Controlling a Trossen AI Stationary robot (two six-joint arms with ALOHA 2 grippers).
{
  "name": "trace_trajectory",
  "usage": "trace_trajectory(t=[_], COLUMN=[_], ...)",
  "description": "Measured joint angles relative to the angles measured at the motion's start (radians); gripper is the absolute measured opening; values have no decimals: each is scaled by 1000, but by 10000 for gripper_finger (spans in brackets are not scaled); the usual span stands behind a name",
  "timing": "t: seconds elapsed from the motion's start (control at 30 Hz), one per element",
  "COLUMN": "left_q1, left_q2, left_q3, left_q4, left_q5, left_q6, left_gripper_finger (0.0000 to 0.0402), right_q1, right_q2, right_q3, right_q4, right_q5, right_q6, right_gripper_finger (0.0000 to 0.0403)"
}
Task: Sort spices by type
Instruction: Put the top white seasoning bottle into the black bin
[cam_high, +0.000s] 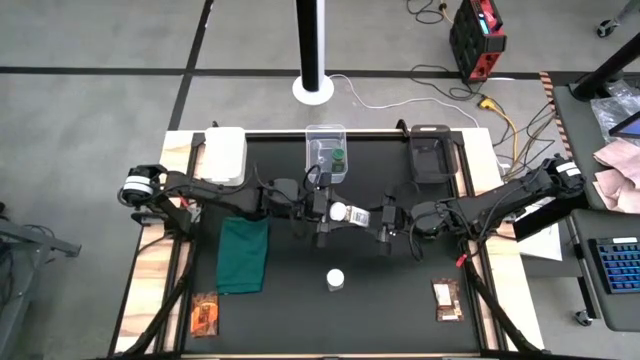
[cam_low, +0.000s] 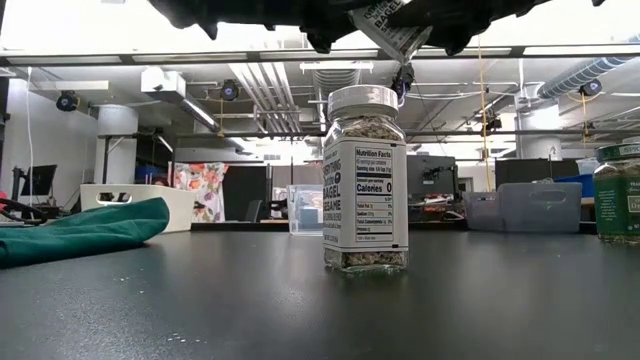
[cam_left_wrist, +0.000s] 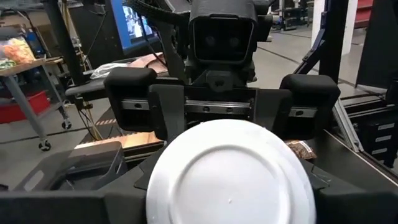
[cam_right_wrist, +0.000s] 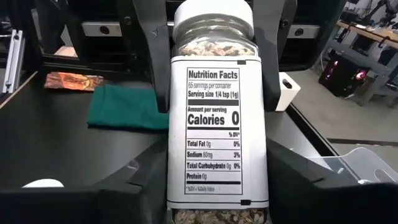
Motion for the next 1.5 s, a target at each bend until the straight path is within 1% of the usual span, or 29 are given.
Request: trace_trajectory(t=[0.07,0.1,0.23,0.3,0.37,0.43,0.5,0.57,0.6,0.67,0.73,0.8,0.9,0.97,1.07,1.17,1.27,1.33,1.43,1.5], left_q1=[0,0,-3,-4,-3,-3,-3,-3,-3,-4,-9,-12,-12,-12,-12,-10,-8,-2,5,6], left_q2=[0,0,-4,-17,-38,-64,-99,-136,-155,-190,-218,-251,-272,-251,-201,-143,-88,-57,-7,26], left_q3=[0,0,11,19,22,24,25,22,15,-16,-65,-137,-263,-335,-396,-401,-364,-327,-286,-263], left_q4=[0,0,-1,-20,-65,-132,-194,-236,-248,-264,-233,-151,99,276,452,548,576,582,582,588], left_q5=[0,0,23,24,13,-19,-54,-74,-80,-82,-81,-78,-75,-75,-75,-74,-63,-50,35,69], left_q6=[0,0,5,15,28,43,62,77,84,98,99,82,42,11,-6,-5,14,15,17,27], left_gripper_finger=[179,194,304,348,376,388,388,382,377,365,353,341,325,317,310,305,304,304,304,304], right_q1=[0,0,0,-1,-1,0,0,3,6,13,22,29,34,35,35,32,32,32,32,33], right_q2=[0,0,-8,-26,-55,-91,-128,-162,-179,-202,-217,-216,-175,-121,-24,60,127,159,200,214], right_q3=[0,0,0,0,0,0,-1,-12,-29,-75,-148,-235,-357,-416,-453,-441,-402,-369,-328,-316], right_q4=[-1,-1,-26,-58,-120,-202,-280,-311,-305,-236,-108,88,414,625,864,996,1039,1053,1064,1068], right_q5=[1,3,8,15,20,25,51,62,64,60,57,55,43,40,29,-22,-62,-113,-172,-186], right_q6=[0,0,-4,10,42,81,123,143,142,122,74,13,-101,-171,-257,-313,-350,-363,-374,-380], right_gripper_finger=[187,187,187,187,187,187,187,187,187,187,187,187,187,187,187,187,187,187,187,187])
